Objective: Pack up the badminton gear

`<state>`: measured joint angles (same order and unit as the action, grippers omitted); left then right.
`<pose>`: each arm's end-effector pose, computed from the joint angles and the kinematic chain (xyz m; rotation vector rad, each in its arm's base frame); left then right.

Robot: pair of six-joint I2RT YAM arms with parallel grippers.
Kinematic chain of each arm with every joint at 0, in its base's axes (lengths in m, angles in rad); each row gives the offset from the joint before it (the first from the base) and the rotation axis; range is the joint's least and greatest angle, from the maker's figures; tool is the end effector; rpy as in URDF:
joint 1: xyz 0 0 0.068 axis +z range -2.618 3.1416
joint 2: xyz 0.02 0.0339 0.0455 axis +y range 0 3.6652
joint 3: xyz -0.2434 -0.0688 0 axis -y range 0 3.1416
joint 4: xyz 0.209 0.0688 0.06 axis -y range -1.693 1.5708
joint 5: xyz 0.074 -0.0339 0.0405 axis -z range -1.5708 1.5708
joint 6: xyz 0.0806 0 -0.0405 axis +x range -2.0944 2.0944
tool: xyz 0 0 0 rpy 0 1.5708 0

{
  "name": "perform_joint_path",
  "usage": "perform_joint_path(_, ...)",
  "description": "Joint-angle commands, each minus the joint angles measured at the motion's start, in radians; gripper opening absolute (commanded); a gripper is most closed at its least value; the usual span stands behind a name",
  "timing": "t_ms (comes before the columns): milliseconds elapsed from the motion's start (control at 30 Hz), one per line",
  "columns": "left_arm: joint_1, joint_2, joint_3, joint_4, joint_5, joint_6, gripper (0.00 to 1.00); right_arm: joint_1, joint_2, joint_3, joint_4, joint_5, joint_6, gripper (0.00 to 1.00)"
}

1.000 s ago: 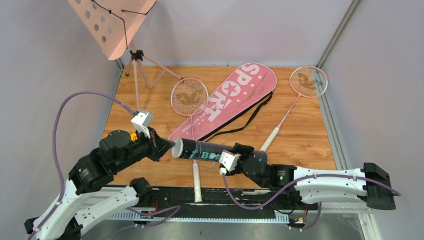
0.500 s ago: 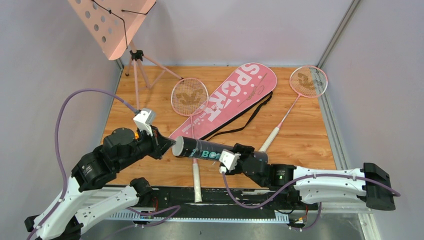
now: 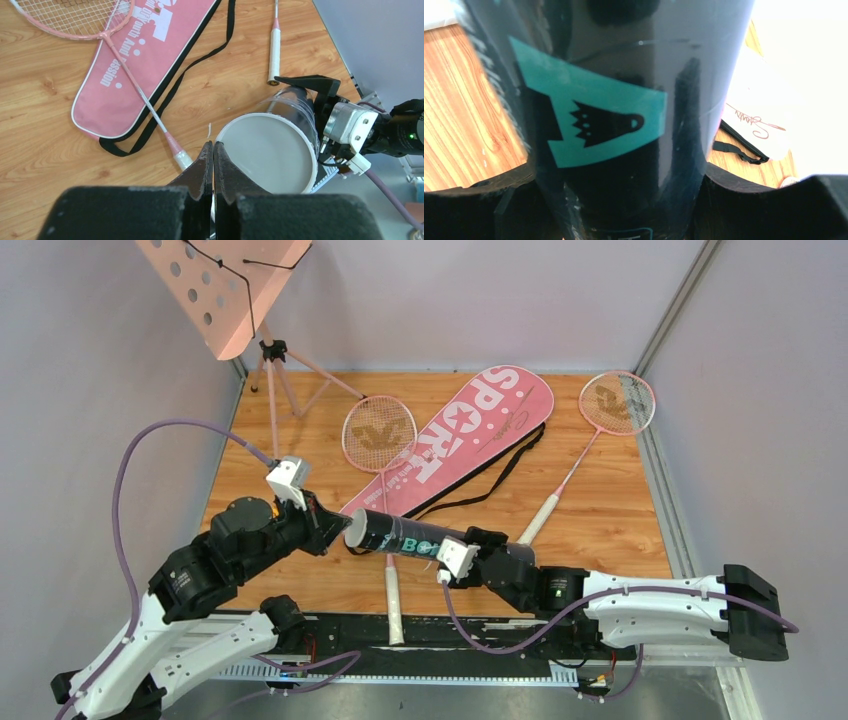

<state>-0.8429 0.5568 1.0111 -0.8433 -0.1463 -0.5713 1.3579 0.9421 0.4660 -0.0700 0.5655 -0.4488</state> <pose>0.0867 -0.0796 0.3295 0.1766 2.0318 -0.7743 0.0869 0.1976 0.1941 -1.3674 1.4934 -0.0282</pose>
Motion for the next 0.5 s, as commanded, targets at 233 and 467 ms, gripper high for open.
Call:
perform_joint_path(233, 0.002, -0.015, -0.008, 0.04, 0.011, -0.032, 0.3, 0.0, -0.014, 0.073, 0.115, -0.022, 0.019, 0.26)
perform_joint_path(467, 0.002, -0.024, 0.014, -0.004, 0.08, -0.046, 0.55, -0.001, -0.01, 0.08, 0.113, -0.024, 0.014, 0.26)
